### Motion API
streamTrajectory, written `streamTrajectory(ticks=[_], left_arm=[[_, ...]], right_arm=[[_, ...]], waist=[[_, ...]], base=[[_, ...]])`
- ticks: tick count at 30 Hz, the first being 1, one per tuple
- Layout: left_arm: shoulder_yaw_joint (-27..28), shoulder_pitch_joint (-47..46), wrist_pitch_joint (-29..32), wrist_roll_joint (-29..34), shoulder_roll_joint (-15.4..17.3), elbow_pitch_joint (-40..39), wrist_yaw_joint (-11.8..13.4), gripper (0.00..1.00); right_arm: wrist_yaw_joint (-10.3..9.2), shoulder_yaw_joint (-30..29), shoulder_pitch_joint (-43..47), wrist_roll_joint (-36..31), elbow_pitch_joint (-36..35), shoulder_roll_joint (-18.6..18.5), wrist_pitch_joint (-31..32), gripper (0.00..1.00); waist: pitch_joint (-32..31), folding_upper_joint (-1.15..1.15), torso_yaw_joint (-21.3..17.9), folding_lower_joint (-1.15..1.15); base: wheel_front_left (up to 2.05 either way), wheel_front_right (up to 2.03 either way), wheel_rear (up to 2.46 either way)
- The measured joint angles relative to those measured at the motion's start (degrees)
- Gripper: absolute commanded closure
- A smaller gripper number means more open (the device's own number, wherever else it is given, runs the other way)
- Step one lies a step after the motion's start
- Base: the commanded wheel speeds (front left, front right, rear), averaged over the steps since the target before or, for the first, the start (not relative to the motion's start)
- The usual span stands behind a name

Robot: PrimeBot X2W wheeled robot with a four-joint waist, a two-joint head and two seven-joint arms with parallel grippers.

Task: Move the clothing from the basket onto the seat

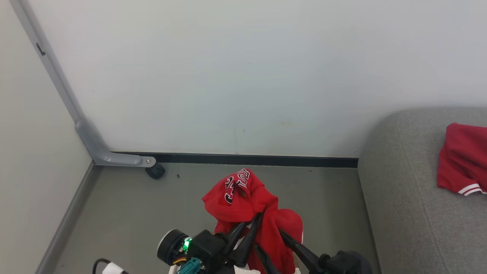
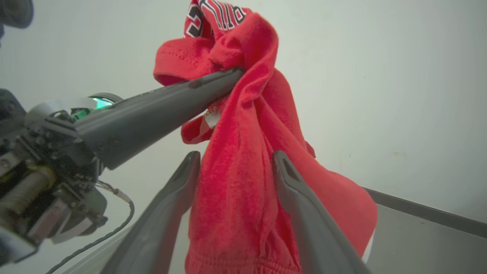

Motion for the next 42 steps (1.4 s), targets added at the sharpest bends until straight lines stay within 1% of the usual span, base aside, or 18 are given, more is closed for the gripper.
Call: streamTrajectory(ticks=[1,2,7,18,19,20,21,31,36,41,42], left_arm=[[-0.09,-0.01,0.05,0.0,0.0,-0.08,-0.01,1.0],[-0.2,-0.04,0.23,-0.01,-0.01,-0.11,0.0,1.0],[-0.19,-0.03,0.47,-0.09,0.0,-0.3,0.02,1.0],[-0.25,-0.02,0.51,-0.09,-0.01,-1.18,0.09,1.0],[-0.26,-0.02,0.51,-0.09,-0.01,-1.31,0.09,0.92],[-0.27,-0.02,0.52,-0.09,-0.01,-1.43,0.09,0.44],[-0.34,-0.02,0.62,-0.09,-0.01,-1.49,0.09,0.0],[-0.82,0.12,1.27,-0.08,0.26,-2.24,0.57,0.0],[-0.83,1.46,1.33,0.05,1.89,-3.7,0.96,0.0],[-1.02,2.63,1.45,0.89,3.19,-4.85,1.4,0.0],[-1.03,2.68,1.51,0.94,3.44,-5.16,1.52,0.0]], right_arm=[[0.0,0.1,-0.36,0.32,0.41,0.02,0.05,0.6],[0.0,0.18,-0.73,0.83,0.97,0.03,0.05,1.0],[0.0,1.3,-2.11,2.04,3.25,0.11,-0.18,1.0],[0.0,1.87,-4.78,3.88,6.3,0.12,-1.43,1.0],[0.0,1.83,-5.12,4.14,6.56,0.12,-1.52,1.0],[0.0,1.82,-5.53,4.42,6.91,0.12,-1.78,1.0],[0.0,1.68,-5.89,4.68,7.17,0.12,-1.93,1.0],[-0.14,-1.59,-8.27,5.5,9.65,0.13,-3.5,1.0],[-0.99,-3.54,-9.56,5.53,10.54,0.1,-3.94,1.0],[-1.63,-5.8,-10.71,5.58,10.99,-0.74,-4.39,1.0],[-2.08,-6.27,-10.78,5.58,11.03,-0.97,-4.43,1.0]], waist=[[0.05,0.0,0.2,0.0],[0.1,0.0,0.39,0.0],[0.37,0.0,1.05,0.0],[0.7,0.0,1.25,0.0],[0.76,0.0,1.26,0.0],[0.81,0.0,1.28,0.0],[0.85,0.0,1.28,0.0],[0.97,0.0,1.0,0.0],[1.23,0.0,0.22,0.0],[1.85,0.0,-1.36,0.0],[2.02,0.0,-1.76,0.0]], base=[[0.0,0.0,0.0],[0.0,0.0,0.0],[0.0,0.0,0.0],[0.0,0.0,0.0],[0.0,0.0,0.0],[0.0,0.0,0.0],[0.0,0.0,0.0],[0.0,0.0,0.0],[0.0,0.0,0.0],[0.0,0.0,0.0],[0.0,0.0,0.0]])
